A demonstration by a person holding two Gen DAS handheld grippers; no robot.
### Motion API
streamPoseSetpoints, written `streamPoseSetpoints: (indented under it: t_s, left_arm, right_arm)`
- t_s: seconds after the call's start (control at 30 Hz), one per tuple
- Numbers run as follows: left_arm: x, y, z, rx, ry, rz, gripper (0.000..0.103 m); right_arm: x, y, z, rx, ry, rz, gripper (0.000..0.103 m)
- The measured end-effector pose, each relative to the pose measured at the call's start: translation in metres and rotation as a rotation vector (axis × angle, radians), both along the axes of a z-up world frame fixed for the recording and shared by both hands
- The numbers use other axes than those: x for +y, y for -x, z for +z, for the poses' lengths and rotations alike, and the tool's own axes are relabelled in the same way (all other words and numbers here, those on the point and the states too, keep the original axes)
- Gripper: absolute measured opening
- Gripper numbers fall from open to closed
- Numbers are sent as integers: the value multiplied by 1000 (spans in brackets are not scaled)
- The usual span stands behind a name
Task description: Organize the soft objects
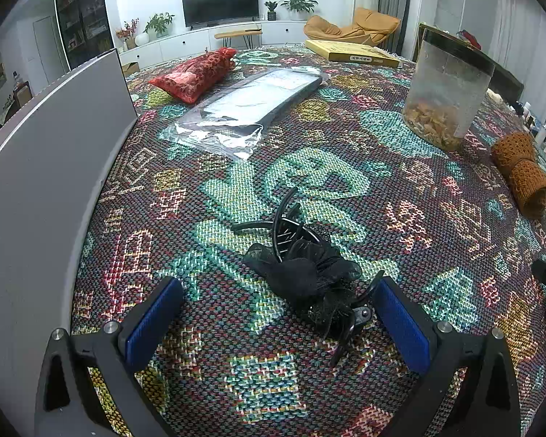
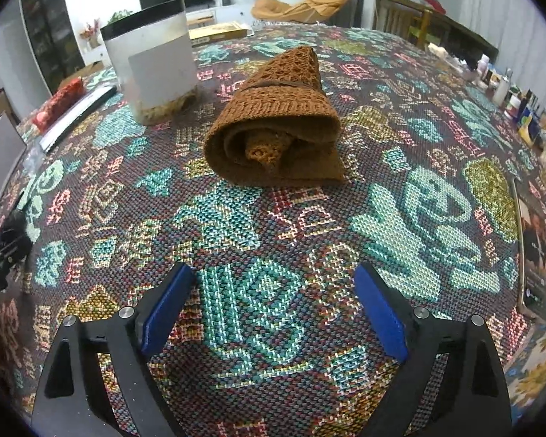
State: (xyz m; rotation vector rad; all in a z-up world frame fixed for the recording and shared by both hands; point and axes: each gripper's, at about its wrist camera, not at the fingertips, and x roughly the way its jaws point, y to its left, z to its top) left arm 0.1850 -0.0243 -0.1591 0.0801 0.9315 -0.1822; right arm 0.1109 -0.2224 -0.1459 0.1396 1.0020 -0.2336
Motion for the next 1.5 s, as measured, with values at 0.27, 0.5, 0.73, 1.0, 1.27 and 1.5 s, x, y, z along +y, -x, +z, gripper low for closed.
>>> streamPoseSetpoints:
  t_s: [0.27,0.5,0.73,1.0,1.27,1.5]
  left_arm:
    - [0,0,0,0,0,0,103]
    - [0,0,0,0,0,0,103]
    - [0,0,0,0,0,0,103]
    - [0,0,0,0,0,0,103]
    - [0,0,0,0,0,0,103]
    - [0,0,0,0,0,0,103]
  right_arm:
    - [2,-1,0,9,2,-12,96]
    - [4,-8,0,9,7,-38,99]
    - [6,-9,1,6,10,-43,99]
    - [4,-9,0,6,10,-43,99]
    - [4,-9,0,6,11,-43,99]
    - [5,-9,0,5,11,-42,99]
